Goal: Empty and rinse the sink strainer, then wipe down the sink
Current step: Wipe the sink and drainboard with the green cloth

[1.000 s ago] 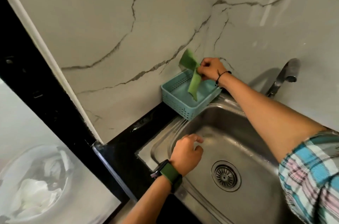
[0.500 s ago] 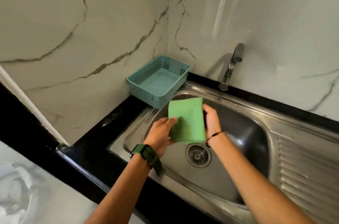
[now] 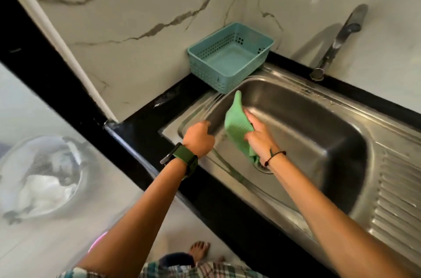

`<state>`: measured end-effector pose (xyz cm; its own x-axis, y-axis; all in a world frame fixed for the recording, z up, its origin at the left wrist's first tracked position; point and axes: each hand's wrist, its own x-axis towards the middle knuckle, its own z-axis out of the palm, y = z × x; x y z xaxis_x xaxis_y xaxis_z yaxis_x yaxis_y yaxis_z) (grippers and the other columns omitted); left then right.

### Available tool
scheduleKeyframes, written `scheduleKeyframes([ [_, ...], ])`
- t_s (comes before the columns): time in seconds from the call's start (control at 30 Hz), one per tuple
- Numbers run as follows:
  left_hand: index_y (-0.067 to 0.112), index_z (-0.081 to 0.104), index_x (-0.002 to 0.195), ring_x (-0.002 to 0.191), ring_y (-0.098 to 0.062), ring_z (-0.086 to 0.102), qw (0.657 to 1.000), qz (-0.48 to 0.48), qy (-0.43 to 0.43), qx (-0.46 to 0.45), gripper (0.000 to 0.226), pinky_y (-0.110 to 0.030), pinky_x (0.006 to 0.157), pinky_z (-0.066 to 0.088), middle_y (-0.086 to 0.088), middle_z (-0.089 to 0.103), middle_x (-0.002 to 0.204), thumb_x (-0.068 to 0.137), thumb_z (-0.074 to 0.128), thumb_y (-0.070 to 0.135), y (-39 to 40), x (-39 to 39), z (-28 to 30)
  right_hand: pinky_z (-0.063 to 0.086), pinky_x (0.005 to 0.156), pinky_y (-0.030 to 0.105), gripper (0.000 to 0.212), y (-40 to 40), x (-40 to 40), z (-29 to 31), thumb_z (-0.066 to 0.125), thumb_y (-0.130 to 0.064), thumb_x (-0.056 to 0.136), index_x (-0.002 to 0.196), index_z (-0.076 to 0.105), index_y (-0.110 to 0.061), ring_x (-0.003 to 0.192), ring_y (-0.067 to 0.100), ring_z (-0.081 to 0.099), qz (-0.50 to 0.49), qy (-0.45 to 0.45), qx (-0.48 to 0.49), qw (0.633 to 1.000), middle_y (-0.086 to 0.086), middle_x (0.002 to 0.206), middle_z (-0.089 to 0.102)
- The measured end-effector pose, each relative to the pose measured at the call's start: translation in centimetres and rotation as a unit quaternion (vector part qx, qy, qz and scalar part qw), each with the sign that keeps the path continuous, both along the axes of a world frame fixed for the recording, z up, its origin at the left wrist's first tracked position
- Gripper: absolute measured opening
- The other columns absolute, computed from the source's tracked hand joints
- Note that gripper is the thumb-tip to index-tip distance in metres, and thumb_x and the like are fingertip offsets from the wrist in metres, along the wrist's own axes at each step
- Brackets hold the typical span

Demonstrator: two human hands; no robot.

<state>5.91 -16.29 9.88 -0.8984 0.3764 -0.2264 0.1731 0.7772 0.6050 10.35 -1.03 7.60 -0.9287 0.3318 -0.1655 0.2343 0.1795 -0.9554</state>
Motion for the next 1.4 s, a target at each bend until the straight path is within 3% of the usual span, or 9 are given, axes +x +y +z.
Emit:
scheduleKeyframes([
  [0.1, 0.003, 0.048, 0.127, 0.123, -0.032, 0.046, 0.999, 0.045, -0.019, 0.006, 0.045, -0.032, 0.096, 0.039, -0.018, 0.051, 0.133, 0.083, 0.041, -0.001, -1.7, -0.2, 0.0, 0.036, 0.101, 0.022, 0.062, -3.9, 0.4, -1.0, 0.040, 0.007, 0.087, 0.141, 0.032, -0.022, 0.130, 0.027, 0.042, 0.161, -0.013, 0.172, 0.972, 0.007, 0.146, 0.037],
  [0.23, 0.002, 0.052, 0.121, 0.113, -0.032, 0.053, 0.997, 0.071, -0.023, 0.030, 0.041, -0.032, 0.086, 0.043, -0.018, 0.057, 0.124, 0.082, 0.040, -0.003, -2.8, 0.3, -0.3, 0.022, 0.116, 0.038, 0.055, -7.4, 1.7, -2.9, 0.036, -0.012, 0.096, 0.147, 0.017, -0.019, 0.144, 0.025, 0.013, 0.328, -0.053, 0.341, 0.880, 0.002, 0.157, 0.015],
  [0.4, 0.004, 0.044, 0.132, 0.131, -0.026, 0.041, 0.993, 0.076, -0.039, 0.076, 0.052, -0.028, 0.106, 0.033, -0.014, 0.046, 0.140, 0.082, 0.037, -0.008, -3.4, 0.0, -0.7, 0.007, 0.116, 0.027, 0.053, -5.8, 4.5, -2.3, 0.038, -0.015, 0.097, 0.146, 0.018, -0.019, 0.145, 0.018, 0.006, 0.355, -0.053, 0.318, 0.878, -0.001, 0.157, 0.014],
  [0.57, 0.007, 0.051, 0.127, 0.129, -0.021, 0.044, 0.985, 0.117, -0.036, 0.123, 0.048, -0.023, 0.101, 0.034, -0.011, 0.051, 0.135, 0.082, 0.041, -0.009, -4.4, -0.7, -0.7, -0.002, 0.117, 0.038, 0.056, -7.0, 3.4, -2.8, 0.027, -0.032, 0.099, 0.147, -0.001, -0.023, 0.145, 0.018, -0.011, 0.406, -0.094, 0.405, 0.814, -0.002, 0.158, -0.006],
  [0.73, 0.010, 0.056, 0.121, 0.120, -0.023, 0.049, 0.969, 0.180, -0.015, 0.168, 0.053, -0.022, 0.086, 0.039, -0.011, 0.053, 0.133, 0.077, 0.033, -0.009, -4.9, -1.2, -0.4, 0.003, 0.116, 0.046, 0.054, -9.5, -1.4, -3.7, 0.025, -0.034, 0.098, 0.147, 0.004, -0.022, 0.145, 0.022, -0.006, 0.376, -0.063, 0.408, 0.830, 0.002, 0.158, 0.002],
  [1.0, 0.008, 0.049, 0.129, 0.130, -0.025, 0.042, 0.968, 0.182, -0.008, 0.171, 0.054, -0.029, 0.103, 0.035, -0.012, 0.050, 0.136, 0.080, 0.036, -0.008, -4.8, -0.6, -0.4, 0.006, 0.115, 0.051, 0.058, -11.1, -5.3, -4.1, 0.027, -0.028, 0.098, 0.147, -0.001, -0.015, 0.145, 0.023, -0.010, 0.333, -0.082, 0.487, 0.803, 0.005, 0.158, -0.008],
  [1.17, 0.006, 0.048, 0.130, 0.126, -0.024, 0.046, 0.978, 0.154, 0.008, 0.138, 0.053, -0.011, 0.089, 0.034, -0.013, 0.050, 0.136, 0.080, 0.038, -0.008, -4.7, -0.1, -1.8, 0.008, 0.116, 0.041, 0.049, -9.2, -0.4, -2.9, 0.026, -0.026, 0.100, 0.147, 0.014, -0.019, 0.145, 0.015, 0.003, 0.347, -0.048, 0.371, 0.860, -0.001, 0.157, 0.011],
  [1.33, 0.005, 0.052, 0.126, 0.125, -0.029, 0.047, 0.995, 0.067, 0.062, 0.048, 0.052, -0.032, 0.102, 0.039, -0.015, 0.052, 0.134, 0.076, 0.042, -0.007, -4.3, -1.3, -2.6, 0.012, 0.107, 0.015, 0.040, -7.1, 1.6, -1.3, 0.032, -0.021, 0.100, 0.141, 0.035, -0.017, 0.142, 0.013, 0.019, 0.330, -0.029, 0.277, 0.902, 0.002, 0.152, 0.030],
  [1.4, 0.004, 0.049, 0.128, 0.125, -0.030, 0.046, 0.995, 0.048, 0.087, 0.024, 0.053, -0.035, 0.103, 0.039, -0.014, 0.049, 0.136, 0.077, 0.041, -0.007, -4.2, -2.1, -3.0, 0.014, 0.107, 0.017, 0.040, -7.1, 1.0, -1.3, 0.033, -0.020, 0.100, 0.139, 0.038, -0.017, 0.142, 0.015, 0.022, 0.335, -0.029, 0.291, 0.896, 0.003, 0.151, 0.032],
])
